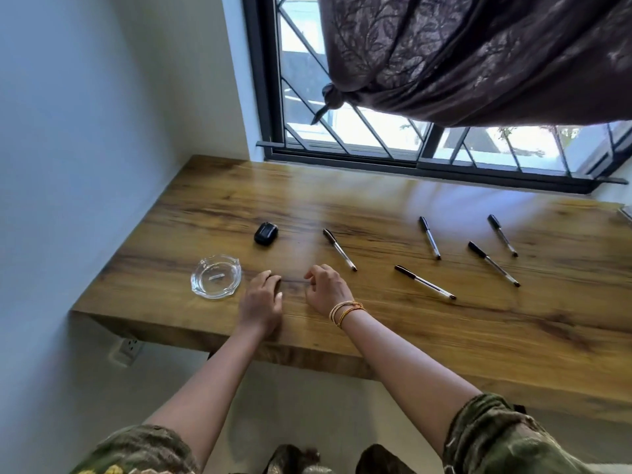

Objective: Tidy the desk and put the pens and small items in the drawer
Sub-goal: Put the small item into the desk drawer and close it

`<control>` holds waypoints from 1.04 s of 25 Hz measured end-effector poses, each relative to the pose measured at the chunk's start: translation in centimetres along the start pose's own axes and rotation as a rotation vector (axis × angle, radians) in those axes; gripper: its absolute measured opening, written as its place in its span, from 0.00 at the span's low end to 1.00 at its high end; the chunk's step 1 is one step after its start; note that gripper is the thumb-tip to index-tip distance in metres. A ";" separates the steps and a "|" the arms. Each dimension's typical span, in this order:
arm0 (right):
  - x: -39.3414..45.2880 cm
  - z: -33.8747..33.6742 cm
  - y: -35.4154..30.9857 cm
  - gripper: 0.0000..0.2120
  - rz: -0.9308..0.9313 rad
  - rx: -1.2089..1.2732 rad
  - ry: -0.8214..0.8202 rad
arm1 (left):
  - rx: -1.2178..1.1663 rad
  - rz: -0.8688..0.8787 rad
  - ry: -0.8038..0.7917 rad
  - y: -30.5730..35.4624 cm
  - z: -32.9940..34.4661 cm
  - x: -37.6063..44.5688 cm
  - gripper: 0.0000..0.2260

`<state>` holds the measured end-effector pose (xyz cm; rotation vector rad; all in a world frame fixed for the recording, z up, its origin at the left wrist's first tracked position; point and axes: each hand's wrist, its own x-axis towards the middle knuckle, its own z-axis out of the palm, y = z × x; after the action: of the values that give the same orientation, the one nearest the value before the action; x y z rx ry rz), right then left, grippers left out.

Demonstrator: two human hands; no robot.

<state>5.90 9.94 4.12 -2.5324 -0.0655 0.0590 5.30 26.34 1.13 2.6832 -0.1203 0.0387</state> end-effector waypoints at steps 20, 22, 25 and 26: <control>-12.6 -6.3 13.4 0.17 0.131 -0.154 0.426 | -0.119 -0.016 0.004 14.0 4.2 -5.3 0.20; -15.8 -9.7 17.2 0.17 0.252 -0.160 0.510 | -0.135 0.081 -0.001 18.1 5.4 -6.6 0.19; -20.4 -14.5 22.1 0.14 0.431 -0.130 0.595 | -0.189 0.230 -0.019 24.2 7.3 -8.8 0.17; -21.7 -16.0 23.6 0.13 0.490 -0.105 0.617 | -0.200 0.271 -0.034 26.4 8.0 -9.4 0.16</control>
<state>-14.04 -19.82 4.35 -2.4964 0.8078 -0.5387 -6.41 0.00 5.10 2.4510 -0.4731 0.0615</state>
